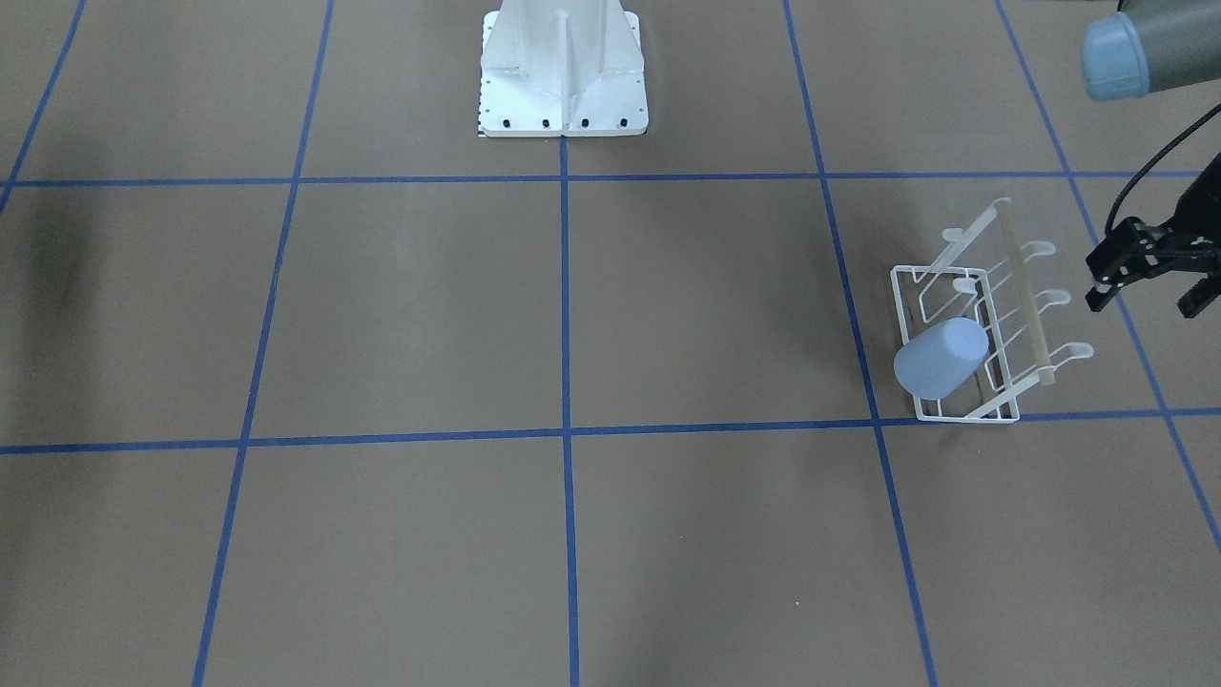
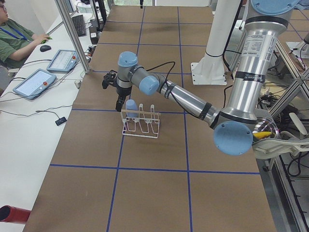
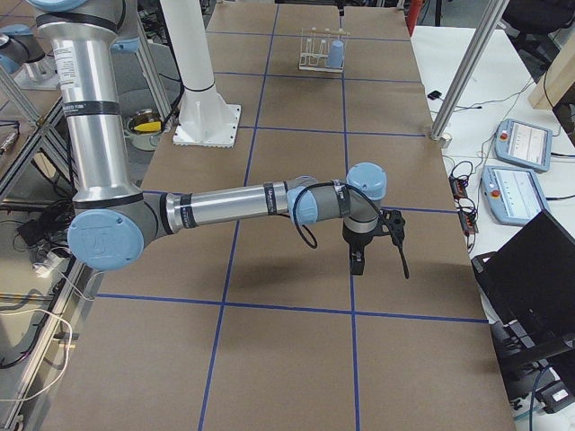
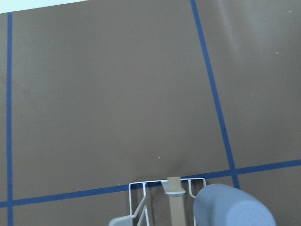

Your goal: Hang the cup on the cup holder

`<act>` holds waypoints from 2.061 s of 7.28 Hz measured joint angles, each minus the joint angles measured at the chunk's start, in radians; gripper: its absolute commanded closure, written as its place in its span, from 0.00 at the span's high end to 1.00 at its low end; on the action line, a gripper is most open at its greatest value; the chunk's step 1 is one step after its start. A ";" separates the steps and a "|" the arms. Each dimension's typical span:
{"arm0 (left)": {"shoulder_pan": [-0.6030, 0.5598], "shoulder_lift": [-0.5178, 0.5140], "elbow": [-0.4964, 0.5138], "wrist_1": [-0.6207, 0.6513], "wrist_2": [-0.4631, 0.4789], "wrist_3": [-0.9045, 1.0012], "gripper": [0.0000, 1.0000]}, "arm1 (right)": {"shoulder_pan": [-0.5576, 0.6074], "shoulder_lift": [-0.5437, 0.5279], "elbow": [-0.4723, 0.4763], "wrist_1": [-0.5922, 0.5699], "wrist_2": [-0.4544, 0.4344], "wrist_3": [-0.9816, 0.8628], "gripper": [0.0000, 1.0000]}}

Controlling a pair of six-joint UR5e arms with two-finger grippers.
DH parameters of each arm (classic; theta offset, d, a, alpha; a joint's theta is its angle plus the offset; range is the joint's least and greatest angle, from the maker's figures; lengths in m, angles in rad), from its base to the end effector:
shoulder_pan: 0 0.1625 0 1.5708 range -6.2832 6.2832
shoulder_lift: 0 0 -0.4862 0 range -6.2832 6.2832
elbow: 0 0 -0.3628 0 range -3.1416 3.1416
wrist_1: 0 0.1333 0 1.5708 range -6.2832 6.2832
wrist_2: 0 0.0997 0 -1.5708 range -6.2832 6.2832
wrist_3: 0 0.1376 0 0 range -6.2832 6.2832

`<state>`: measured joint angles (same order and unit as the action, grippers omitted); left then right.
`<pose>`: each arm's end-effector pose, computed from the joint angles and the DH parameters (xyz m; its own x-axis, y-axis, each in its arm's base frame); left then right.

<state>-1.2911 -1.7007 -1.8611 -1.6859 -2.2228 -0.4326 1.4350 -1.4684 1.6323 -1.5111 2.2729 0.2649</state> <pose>0.1000 -0.5287 0.5398 0.7156 0.1227 -0.6877 0.0689 0.9672 0.2443 -0.0275 -0.5293 0.6673 0.7459 0.0163 0.6658 -0.0656 0.9966 0.0491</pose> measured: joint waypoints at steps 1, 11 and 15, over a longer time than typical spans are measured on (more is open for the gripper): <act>-0.062 0.016 0.027 0.006 -0.048 0.041 0.98 | 0.005 -0.011 0.003 0.000 0.000 -0.002 1.00; -0.302 0.132 0.220 0.103 -0.094 0.359 0.98 | 0.089 -0.137 0.044 -0.038 0.058 -0.085 1.00; -0.302 0.122 0.211 0.142 -0.095 0.368 0.98 | 0.048 -0.115 0.076 -0.070 0.077 0.018 1.00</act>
<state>-1.5935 -1.5787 -1.6498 -1.5439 -2.3178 -0.0645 1.4825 -1.5837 1.7086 -1.5810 2.3494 0.2830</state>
